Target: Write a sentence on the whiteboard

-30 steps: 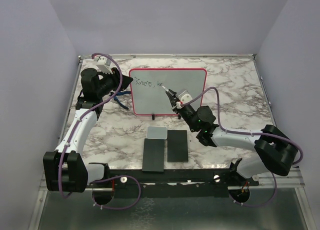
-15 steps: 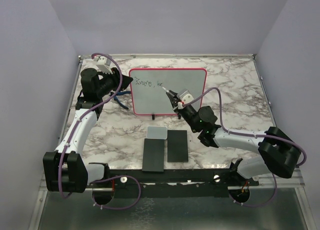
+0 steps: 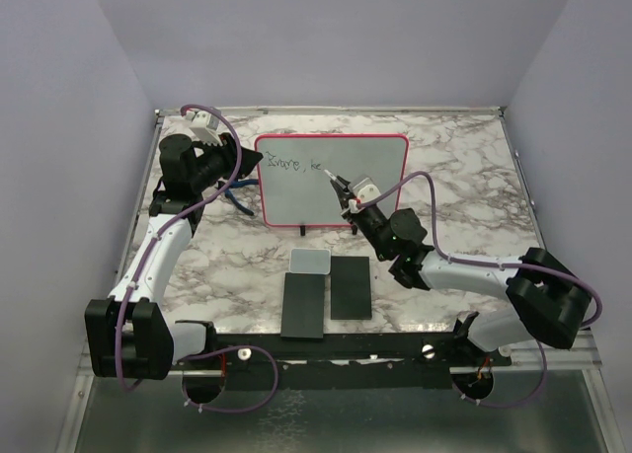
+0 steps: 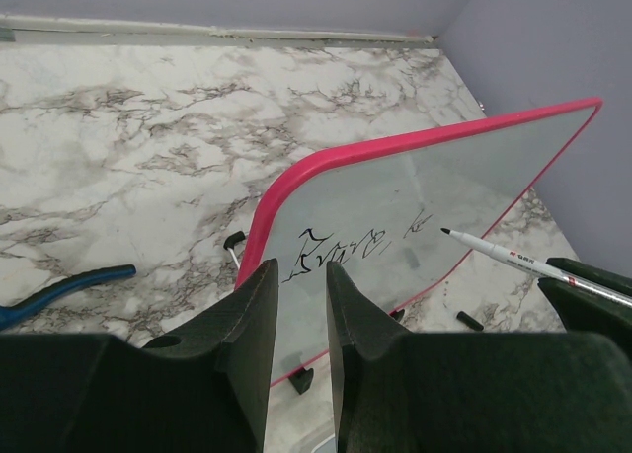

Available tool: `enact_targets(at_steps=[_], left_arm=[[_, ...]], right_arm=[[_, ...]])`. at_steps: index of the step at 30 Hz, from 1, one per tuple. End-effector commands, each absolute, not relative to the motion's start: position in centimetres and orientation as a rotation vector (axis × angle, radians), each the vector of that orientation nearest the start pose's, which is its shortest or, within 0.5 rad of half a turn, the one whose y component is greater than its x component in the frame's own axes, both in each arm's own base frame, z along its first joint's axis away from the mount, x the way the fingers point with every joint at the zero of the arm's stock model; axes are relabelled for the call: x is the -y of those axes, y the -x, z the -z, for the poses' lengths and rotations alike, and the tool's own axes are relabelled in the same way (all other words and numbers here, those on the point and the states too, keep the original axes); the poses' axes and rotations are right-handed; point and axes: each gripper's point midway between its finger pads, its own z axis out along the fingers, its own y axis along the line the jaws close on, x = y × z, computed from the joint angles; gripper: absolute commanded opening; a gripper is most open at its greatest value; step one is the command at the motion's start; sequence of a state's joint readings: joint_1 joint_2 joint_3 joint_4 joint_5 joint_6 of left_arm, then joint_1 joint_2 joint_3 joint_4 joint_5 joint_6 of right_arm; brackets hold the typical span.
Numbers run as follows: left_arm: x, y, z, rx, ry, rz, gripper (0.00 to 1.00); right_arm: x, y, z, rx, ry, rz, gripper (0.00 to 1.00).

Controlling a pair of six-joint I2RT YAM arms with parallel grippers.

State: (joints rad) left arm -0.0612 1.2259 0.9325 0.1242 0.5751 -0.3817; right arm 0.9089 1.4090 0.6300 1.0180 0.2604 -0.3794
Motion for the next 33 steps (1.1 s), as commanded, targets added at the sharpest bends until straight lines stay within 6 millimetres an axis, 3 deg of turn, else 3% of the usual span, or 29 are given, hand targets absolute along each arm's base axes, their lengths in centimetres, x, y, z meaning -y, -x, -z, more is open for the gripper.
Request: enact_targets(at_steps=[1, 33], left_arm=[[13.24, -37.25, -27.32, -1.780, -0.157, 0.811, 0.27], [13.30, -37.19, -27.41, -1.777, -0.161, 0.809, 0.27]], right_arm=[[-30.54, -32.09, -27.44, -1.171, 0.587, -0.246, 0.01], [-30.51, -33.07, -26.99, -1.181, 0.567, -0.200, 0.01]])
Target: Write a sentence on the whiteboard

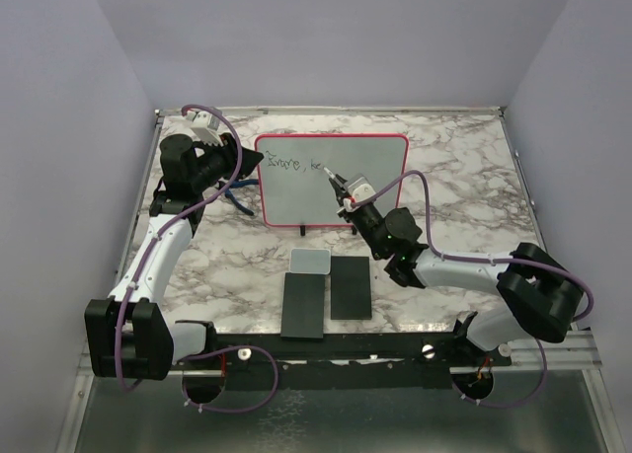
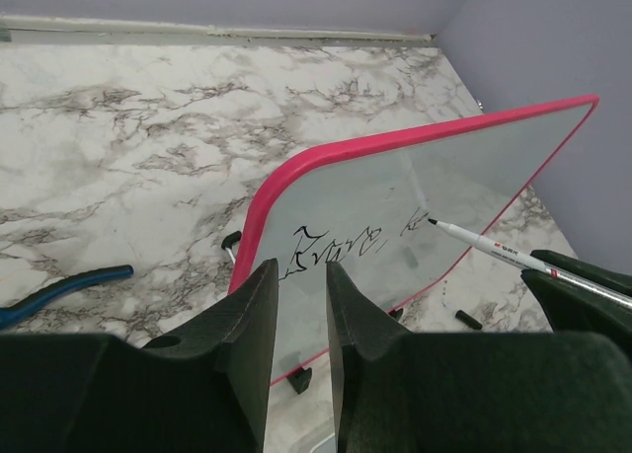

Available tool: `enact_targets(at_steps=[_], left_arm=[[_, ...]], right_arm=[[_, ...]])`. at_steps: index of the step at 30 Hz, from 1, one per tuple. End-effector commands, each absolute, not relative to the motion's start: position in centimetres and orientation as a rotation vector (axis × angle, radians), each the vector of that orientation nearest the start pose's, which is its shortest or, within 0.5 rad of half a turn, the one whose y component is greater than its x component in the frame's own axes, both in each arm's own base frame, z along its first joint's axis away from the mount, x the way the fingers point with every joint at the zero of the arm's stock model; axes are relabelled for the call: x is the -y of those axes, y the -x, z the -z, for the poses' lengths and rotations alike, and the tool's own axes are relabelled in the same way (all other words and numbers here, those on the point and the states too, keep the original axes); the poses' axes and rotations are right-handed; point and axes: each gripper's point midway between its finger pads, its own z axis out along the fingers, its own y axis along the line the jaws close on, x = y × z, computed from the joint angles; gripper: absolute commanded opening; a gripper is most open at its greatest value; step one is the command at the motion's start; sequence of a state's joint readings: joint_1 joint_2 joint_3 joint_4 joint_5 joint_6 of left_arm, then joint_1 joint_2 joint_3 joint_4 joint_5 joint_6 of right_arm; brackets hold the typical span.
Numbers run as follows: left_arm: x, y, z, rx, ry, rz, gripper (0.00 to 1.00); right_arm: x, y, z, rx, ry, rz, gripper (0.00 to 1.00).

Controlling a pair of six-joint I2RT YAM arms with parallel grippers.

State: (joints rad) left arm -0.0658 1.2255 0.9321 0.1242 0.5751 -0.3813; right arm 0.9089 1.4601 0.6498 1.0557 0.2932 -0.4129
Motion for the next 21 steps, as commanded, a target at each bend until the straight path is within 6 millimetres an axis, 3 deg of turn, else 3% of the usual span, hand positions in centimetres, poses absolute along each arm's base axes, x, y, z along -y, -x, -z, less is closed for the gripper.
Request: enact_targets(at_steps=[1, 21], left_arm=[[13.3, -37.2, -27.5, -1.774, -0.163, 0.809, 0.27], [13.4, -37.0, -27.5, -1.774, -0.164, 0.810, 0.27]], right_arm=[[-30.4, -33.1, -27.0, -1.180, 0.566, -0.197, 0.01], [-29.4, -33.1, -27.9, -1.167, 0.526, -0.163, 0.01]])
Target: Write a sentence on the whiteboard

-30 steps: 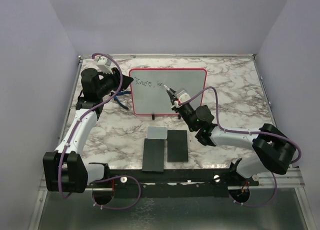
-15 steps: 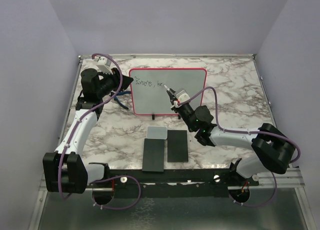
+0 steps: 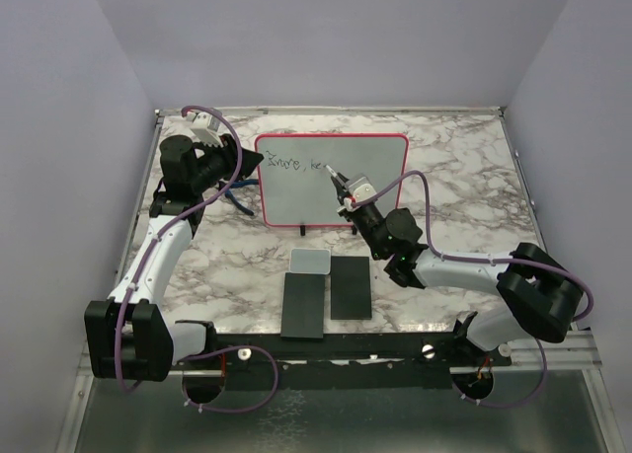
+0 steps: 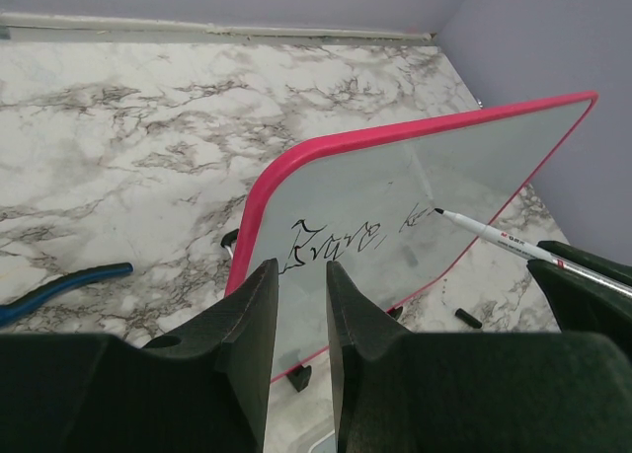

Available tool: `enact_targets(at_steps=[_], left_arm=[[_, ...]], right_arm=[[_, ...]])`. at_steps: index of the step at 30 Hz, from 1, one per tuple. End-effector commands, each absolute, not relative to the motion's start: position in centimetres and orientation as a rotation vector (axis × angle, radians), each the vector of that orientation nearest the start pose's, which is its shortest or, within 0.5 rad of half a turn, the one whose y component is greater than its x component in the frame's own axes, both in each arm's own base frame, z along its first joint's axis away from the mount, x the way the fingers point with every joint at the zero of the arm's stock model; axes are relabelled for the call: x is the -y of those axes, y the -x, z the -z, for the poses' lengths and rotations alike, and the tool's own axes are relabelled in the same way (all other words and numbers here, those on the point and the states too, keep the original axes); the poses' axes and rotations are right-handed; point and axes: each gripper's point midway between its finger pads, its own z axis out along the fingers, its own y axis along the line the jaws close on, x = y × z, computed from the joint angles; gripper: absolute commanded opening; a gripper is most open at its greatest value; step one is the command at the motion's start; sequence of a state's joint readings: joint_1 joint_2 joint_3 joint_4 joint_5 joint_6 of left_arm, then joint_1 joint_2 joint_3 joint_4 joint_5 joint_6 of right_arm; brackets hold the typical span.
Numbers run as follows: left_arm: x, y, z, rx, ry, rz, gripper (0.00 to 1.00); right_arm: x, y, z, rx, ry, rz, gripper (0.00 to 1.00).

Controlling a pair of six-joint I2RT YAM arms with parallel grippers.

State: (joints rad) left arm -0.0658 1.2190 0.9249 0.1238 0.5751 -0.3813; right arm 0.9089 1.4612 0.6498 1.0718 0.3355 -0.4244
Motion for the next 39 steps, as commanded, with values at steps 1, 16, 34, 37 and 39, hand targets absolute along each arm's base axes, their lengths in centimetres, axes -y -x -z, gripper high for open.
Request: enact_targets(at_steps=[1, 16, 34, 37, 39], left_arm=[[13.4, -37.0, -27.5, -1.773, -0.165, 0.810, 0.27], [13.4, -37.0, -27.5, -1.773, -0.165, 0.810, 0.27], [13.4, -37.1, -27.5, -1.775, -0.165, 0.812, 0.27], [13.4, -37.1, -27.5, -1.775, -0.164, 0.811, 0.27], [13.4, -37.1, -27.5, -1.775, -0.165, 0.812, 0.27]], right_arm=[[-29.4, -33.1, -27.9, -1.166, 0.528, -0.164, 0.01], [-30.7, -33.2, -27.7, -1.159, 0.567, -0.195, 0.01], [-31.2, -33.0, -26.3, -1.192, 0.593, -0.229, 0.01], [-31.3, -32.9, -26.1, -1.195, 0.597, -0.232, 0.01], [-31.3, -32.9, -25.9, -1.200, 0.599, -0.234, 0.01]])
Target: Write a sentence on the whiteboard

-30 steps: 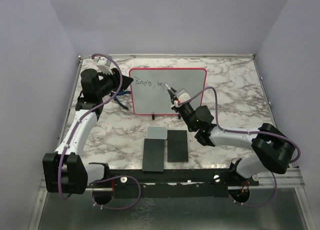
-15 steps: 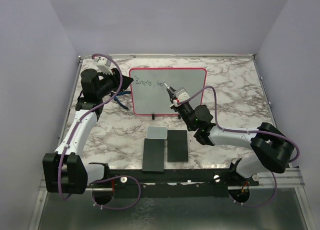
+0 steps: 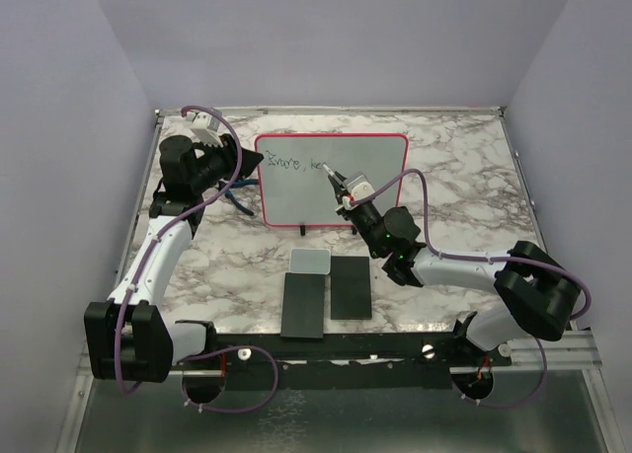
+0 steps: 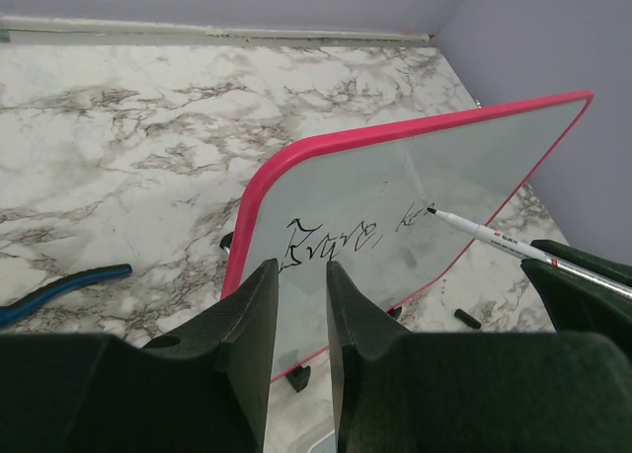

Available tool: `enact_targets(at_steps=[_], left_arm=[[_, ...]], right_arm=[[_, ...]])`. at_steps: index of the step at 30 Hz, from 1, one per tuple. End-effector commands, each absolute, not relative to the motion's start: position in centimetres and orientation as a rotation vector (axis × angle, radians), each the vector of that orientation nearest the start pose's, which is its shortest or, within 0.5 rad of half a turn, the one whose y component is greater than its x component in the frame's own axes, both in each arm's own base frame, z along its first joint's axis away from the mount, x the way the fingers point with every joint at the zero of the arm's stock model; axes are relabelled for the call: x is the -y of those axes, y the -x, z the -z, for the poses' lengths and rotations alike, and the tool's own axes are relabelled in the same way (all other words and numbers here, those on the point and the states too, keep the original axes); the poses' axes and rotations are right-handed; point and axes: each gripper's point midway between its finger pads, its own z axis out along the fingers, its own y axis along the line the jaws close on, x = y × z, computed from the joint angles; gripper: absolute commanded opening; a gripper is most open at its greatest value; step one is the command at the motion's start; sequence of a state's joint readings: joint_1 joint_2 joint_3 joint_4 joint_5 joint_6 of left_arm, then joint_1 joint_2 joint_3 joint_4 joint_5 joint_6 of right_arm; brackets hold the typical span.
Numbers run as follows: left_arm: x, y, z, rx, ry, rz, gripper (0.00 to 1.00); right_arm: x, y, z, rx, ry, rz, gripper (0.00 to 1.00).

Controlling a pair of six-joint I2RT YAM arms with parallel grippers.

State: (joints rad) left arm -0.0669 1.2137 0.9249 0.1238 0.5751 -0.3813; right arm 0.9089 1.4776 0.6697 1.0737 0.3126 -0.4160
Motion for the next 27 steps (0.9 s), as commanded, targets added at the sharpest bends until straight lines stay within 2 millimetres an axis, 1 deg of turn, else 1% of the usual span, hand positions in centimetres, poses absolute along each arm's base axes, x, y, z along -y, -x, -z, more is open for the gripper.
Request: enact_targets(at_steps=[1, 19, 27], left_arm=[[13.4, -37.1, -27.5, -1.774, -0.165, 0.812, 0.27], [13.4, -37.1, -27.5, -1.774, -0.166, 0.812, 0.27], [13.4, -37.0, -27.6, -1.772, -0.167, 0.811, 0.27]], right_arm=[[-31.2, -32.9, -25.9, -1.201, 0.599, -0.236, 0.01], [-30.4, -32.4, -25.0, -1.226, 0.593, -0.231, 0.01], [-29.3, -32.6, -25.8, -1.212, 0.543, -0.199, 0.01]])
